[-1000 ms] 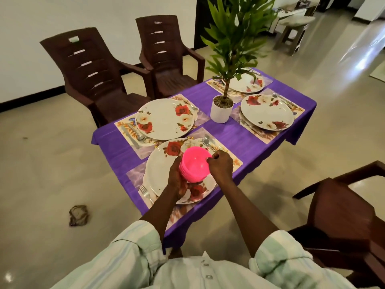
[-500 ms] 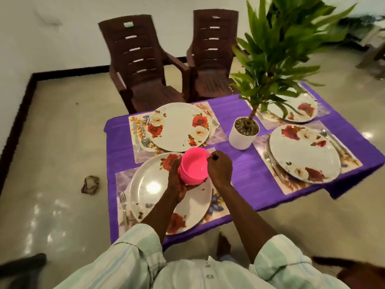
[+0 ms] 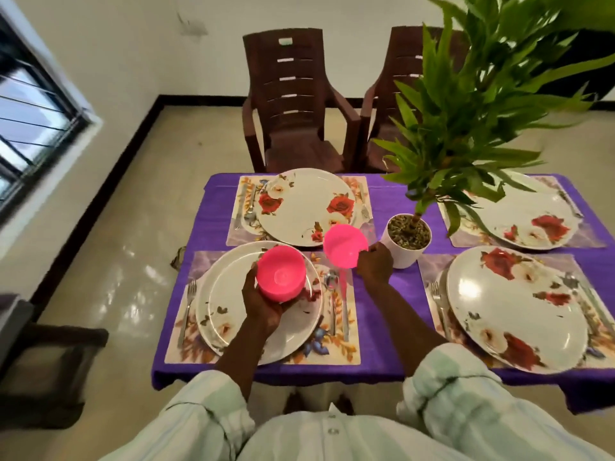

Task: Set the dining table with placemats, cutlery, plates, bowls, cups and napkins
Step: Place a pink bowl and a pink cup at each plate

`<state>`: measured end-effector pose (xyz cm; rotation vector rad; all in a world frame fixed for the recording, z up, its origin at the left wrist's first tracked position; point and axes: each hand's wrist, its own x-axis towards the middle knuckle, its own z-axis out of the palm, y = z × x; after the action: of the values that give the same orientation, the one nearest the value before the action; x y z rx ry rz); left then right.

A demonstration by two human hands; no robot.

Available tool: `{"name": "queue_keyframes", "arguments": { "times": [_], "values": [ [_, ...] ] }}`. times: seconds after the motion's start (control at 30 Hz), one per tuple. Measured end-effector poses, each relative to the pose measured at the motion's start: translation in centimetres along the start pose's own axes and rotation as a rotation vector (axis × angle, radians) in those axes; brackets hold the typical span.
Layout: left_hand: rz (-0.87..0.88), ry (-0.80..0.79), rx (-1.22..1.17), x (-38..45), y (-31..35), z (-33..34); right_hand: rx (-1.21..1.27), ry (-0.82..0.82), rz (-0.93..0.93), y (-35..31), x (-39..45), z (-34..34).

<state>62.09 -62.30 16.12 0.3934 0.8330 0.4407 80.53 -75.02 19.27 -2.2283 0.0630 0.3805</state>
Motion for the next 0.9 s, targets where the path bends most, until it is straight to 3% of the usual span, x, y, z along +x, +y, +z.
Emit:
{"name": "queue_keyframes", "arguments": {
  "times": [0.17,0.47,0.9],
  "values": [
    [0.025,0.014,-0.026,-0.3,0.2,-0.4,-0.014,-0.082,0.047,1.5,0.9,3.2],
    [0.123,0.149,-0.072,0.2,2.1,-2.4,0.0,-0.227,-0.054,-0.2,-1.5,7.2],
    [0.193,0.133,-0.1,-0.6,2.6,-3.1,-0.129,-0.318,-0.129,1.1,-3.1,10.0]
  ]
}}
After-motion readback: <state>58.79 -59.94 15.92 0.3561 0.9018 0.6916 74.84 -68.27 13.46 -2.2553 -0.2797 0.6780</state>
